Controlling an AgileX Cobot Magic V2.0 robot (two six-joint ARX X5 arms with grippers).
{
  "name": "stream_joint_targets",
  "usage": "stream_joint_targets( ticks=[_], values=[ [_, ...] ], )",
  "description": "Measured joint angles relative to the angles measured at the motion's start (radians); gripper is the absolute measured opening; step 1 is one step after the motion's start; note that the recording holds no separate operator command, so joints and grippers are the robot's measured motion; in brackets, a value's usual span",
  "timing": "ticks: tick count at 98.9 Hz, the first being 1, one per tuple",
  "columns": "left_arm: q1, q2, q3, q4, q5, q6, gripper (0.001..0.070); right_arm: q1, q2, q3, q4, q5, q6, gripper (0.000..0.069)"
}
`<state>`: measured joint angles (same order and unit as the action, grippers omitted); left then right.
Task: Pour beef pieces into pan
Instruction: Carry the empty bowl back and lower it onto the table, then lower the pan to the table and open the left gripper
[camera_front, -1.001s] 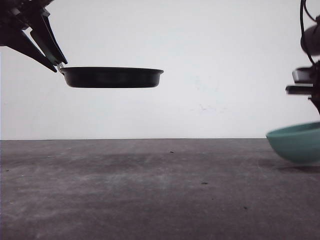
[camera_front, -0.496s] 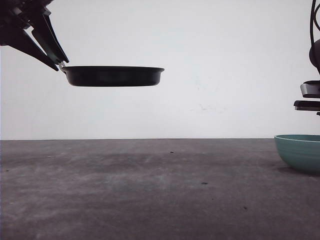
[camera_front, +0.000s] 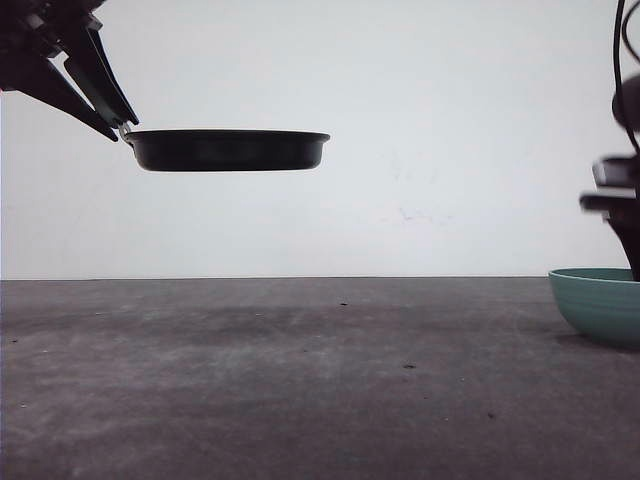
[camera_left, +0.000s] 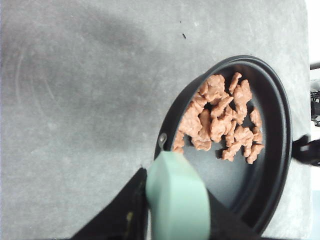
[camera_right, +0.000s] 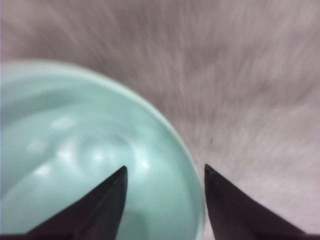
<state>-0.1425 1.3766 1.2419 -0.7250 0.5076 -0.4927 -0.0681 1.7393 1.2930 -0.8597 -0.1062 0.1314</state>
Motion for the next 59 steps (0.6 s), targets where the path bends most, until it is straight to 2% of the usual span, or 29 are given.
stream_joint_targets(
  ticks=[14, 27, 33, 41, 45, 50, 59],
  values=[
    [0.000, 0.000, 0.000, 0.000, -0.001, -0.001, 0.0057, 0.000, -0.051, 0.126, -0.024, 0.001, 0.003, 0.0421],
    [0.000, 0.000, 0.000, 0.006, -0.016, -0.001, 0.0057, 0.007, -0.088, 0.253, -0.077, -0.026, 0.030, 0.0433],
    [0.000, 0.003, 0.000, 0.019, -0.025, -0.001, 0.0057, 0.019, -0.113, 0.308, -0.075, -0.042, 0.037, 0.0354],
    [0.000, 0.012, 0.000, 0.031, -0.033, -0.002, 0.0057, 0.061, -0.170, 0.369, -0.047, -0.051, 0.035, 0.0158],
    [0.000, 0.019, 0.000, 0.035, -0.035, -0.002, 0.0057, 0.090, -0.208, 0.393, -0.021, -0.054, 0.024, 0.0088],
    [0.000, 0.032, 0.000, 0.042, -0.039, -0.002, 0.0057, 0.129, -0.272, 0.412, 0.029, -0.056, 0.003, 0.0039],
    [0.000, 0.057, 0.000, 0.048, -0.053, -0.002, 0.0057, 0.199, -0.383, 0.418, 0.073, -0.059, -0.029, 0.0012]
  ],
)
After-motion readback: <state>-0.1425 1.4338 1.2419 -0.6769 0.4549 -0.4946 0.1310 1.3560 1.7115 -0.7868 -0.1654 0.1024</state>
